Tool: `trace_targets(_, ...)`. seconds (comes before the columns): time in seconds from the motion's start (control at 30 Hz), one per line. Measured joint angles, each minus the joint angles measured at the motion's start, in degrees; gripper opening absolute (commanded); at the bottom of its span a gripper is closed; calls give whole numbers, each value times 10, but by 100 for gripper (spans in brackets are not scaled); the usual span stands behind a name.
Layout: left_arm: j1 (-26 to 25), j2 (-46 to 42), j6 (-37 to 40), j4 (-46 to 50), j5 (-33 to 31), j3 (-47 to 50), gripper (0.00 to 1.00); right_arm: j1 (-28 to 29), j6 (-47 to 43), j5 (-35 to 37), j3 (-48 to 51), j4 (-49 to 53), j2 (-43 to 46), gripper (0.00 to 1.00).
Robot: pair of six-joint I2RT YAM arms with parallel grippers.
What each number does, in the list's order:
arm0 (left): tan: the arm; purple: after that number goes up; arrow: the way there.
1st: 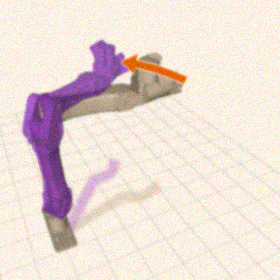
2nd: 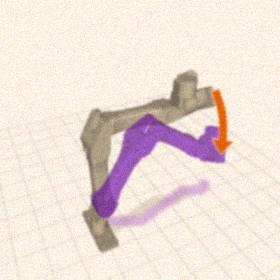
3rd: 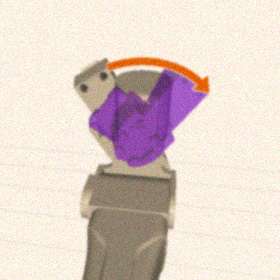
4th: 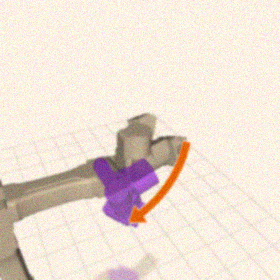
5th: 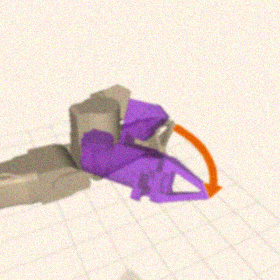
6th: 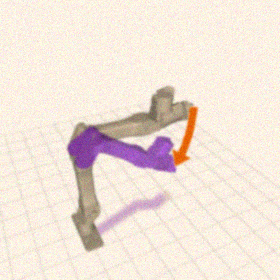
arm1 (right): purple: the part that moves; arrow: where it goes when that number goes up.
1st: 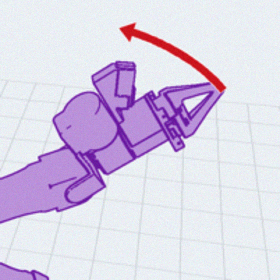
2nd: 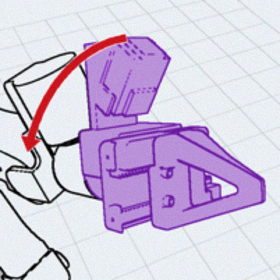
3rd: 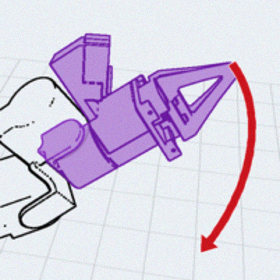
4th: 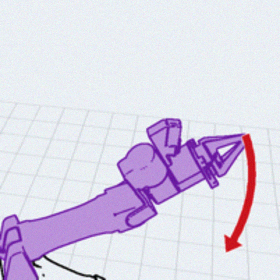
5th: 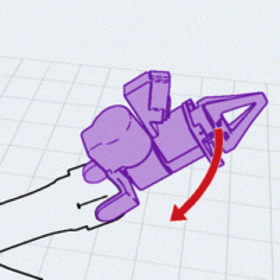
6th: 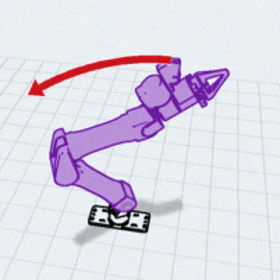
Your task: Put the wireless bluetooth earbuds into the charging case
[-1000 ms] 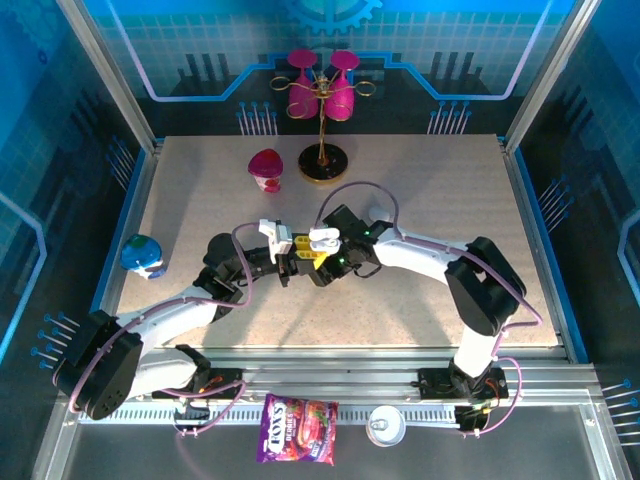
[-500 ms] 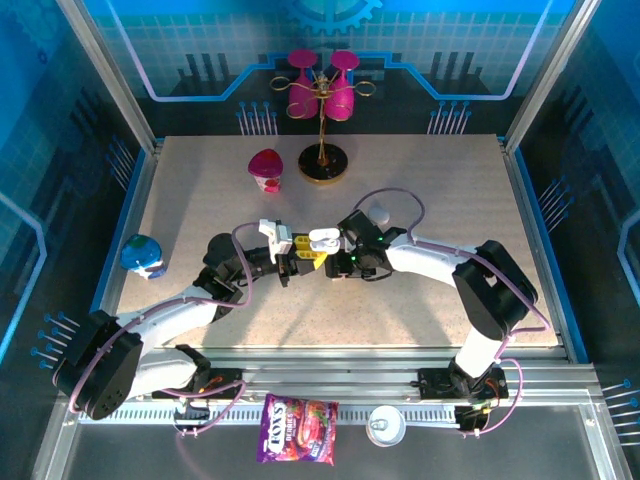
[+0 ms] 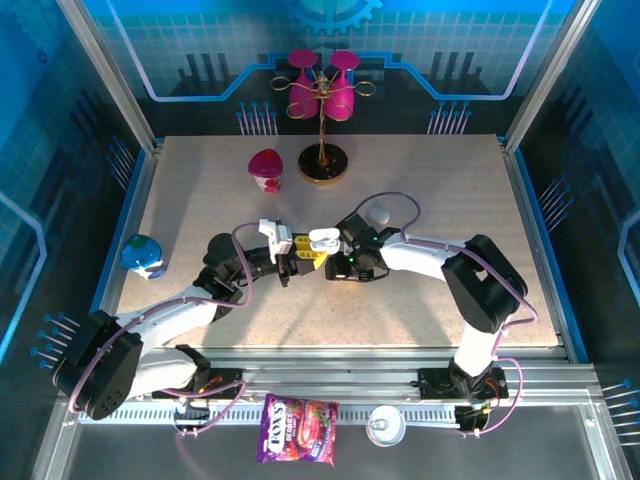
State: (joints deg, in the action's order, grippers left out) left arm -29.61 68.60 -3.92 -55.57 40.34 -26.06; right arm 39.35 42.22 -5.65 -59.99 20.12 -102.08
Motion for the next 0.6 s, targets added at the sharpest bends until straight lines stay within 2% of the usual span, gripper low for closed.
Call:
trace_targets(0.13,0,0,0,0,0,0,3,0,-1,-10,-15,-1,-13,43)
trace_targets(0.6,0,-1,11,11,0,0,3,0,-52,-5,-90,48,-64,43)
